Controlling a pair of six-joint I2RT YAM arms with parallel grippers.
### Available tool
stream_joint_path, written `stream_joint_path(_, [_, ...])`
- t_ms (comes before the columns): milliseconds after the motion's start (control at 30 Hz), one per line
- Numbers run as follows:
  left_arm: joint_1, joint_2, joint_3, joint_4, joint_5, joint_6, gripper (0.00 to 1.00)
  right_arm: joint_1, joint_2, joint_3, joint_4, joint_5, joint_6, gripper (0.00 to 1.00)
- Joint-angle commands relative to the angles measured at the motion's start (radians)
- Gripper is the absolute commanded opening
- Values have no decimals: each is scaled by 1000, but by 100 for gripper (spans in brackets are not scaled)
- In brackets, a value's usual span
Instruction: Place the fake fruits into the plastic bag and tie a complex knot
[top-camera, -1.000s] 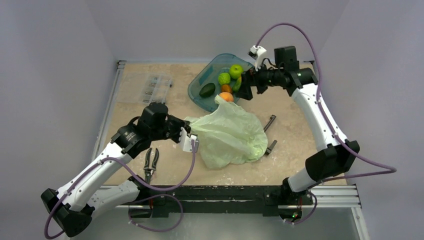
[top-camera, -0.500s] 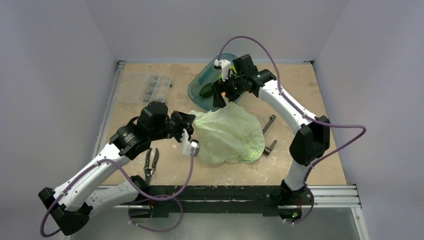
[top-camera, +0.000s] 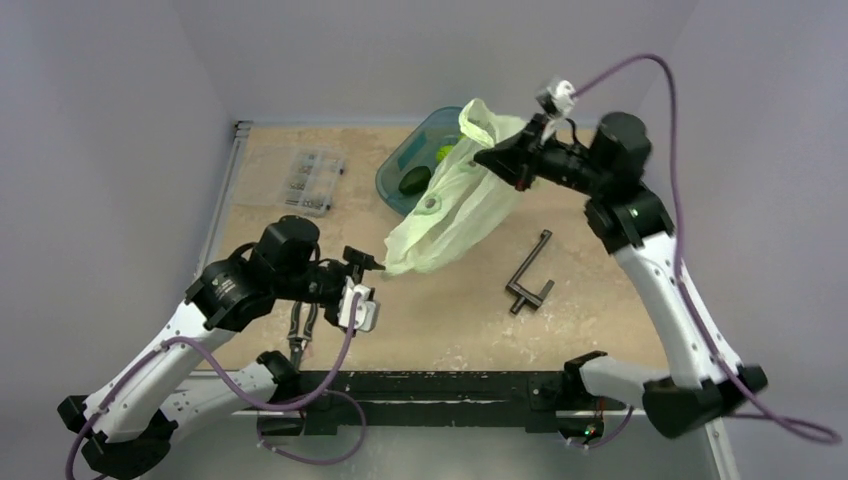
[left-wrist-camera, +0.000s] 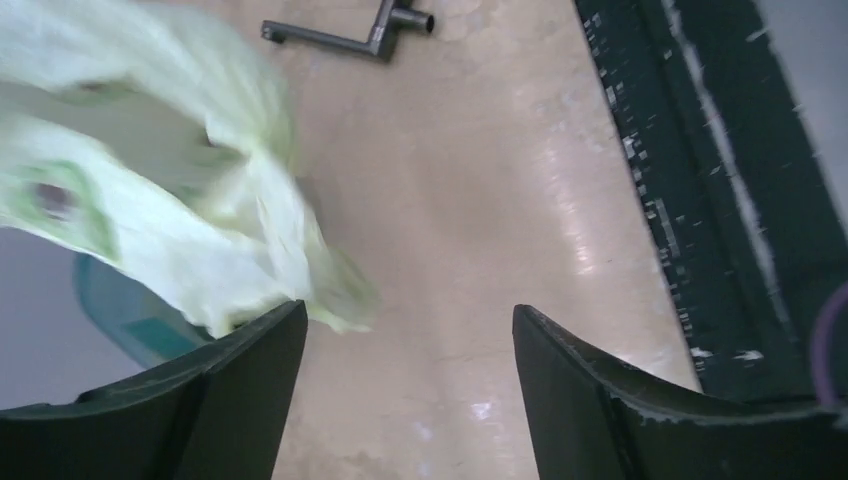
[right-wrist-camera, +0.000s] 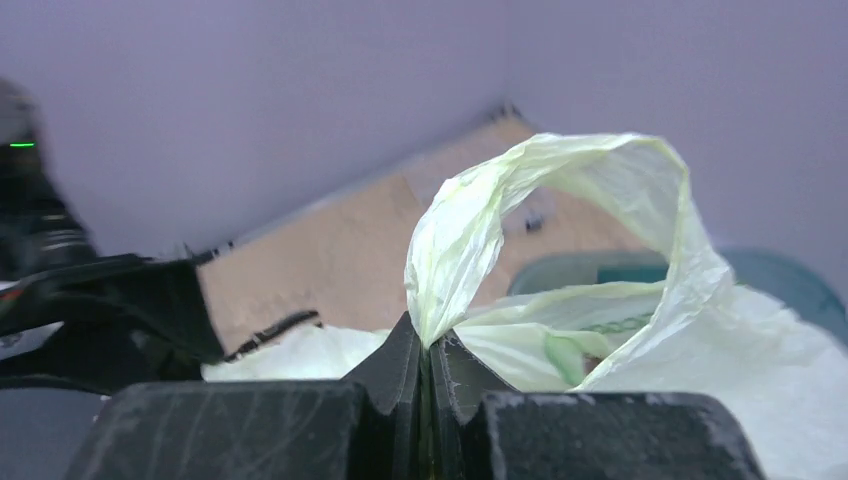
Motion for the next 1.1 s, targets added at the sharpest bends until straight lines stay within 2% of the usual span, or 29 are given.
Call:
stream_joint_path(0, [13,8,116,-25,210,-498,80,17,-148,-173,307,-149,94,0])
stream_joint_path(100, [141,22,209,160,294,-845,86,16,-209,-249,334,-183,47,0])
stream_joint_path(200, [230,53,270,335,184,-1147,96,16,-257,-308,401,-223,27,0])
stream_joint_path(267, [231,84,269,418,125,-1209,100,17,-261,-315,409,-240,26,0])
stream_joint_path(400, [177,183,196,580,100,-1312,100,17,-252,-333,492,-270,110,0])
stream_joint_path(533, [102,266,144,662,51,-1402,100,16,-246,-332,509,-291,146,0])
stream_joint_path(667, [109,319,60,711,-52,-1514,100,18,-272,-348,502,-284,174,0])
stream_joint_path(867, [95,402,-21,872,55,-1696,100,24,-307,-403,522,-252,233,0])
stream_joint_path(900, [95,421,-32,900,70,-1729,96,24,-309,-410,530,-246,238,0])
stream_joint_path(933, [97,438,-40,913,98,-1756,83,24,-310,-410,531,-241,239,0])
stream_joint_path(967, [106,457,-44,947,129,-1772,64,24,-313,-403,523,-242,237,0])
stream_joint_path(1033, [156,475,-61,938,188,-1799,14,-9,-332,-339,362,-197,179,0])
stream_joint_path(1067, [194,459,-78,901,206,-1787,0,-54,-344,-310,262,-178,140,0])
